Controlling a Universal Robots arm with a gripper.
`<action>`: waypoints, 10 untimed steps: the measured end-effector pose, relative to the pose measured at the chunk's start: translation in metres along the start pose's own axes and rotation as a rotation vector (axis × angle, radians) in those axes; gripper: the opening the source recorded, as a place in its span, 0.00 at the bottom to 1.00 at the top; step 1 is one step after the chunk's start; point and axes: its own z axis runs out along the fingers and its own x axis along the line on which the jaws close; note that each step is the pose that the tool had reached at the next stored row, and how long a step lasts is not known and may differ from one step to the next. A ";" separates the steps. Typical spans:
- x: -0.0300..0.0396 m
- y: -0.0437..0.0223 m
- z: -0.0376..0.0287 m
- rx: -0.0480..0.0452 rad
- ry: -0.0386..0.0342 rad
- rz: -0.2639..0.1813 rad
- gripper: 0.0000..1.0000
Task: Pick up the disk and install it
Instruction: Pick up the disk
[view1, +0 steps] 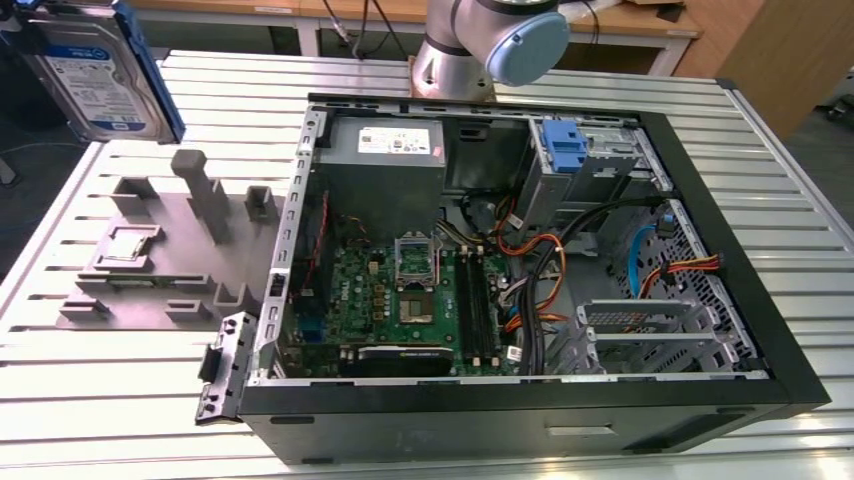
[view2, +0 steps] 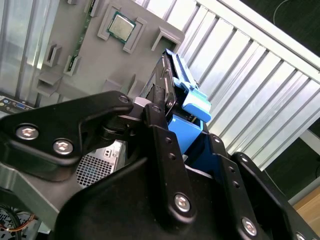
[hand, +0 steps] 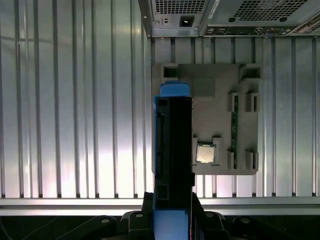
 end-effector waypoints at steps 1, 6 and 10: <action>0.0000 0.0000 -0.0011 0.0000 0.0000 0.000 0.37; 0.0002 -0.0001 -0.0061 -0.0001 0.0001 0.000 0.37; 0.0003 -0.0002 -0.0099 0.0000 0.0001 0.000 0.37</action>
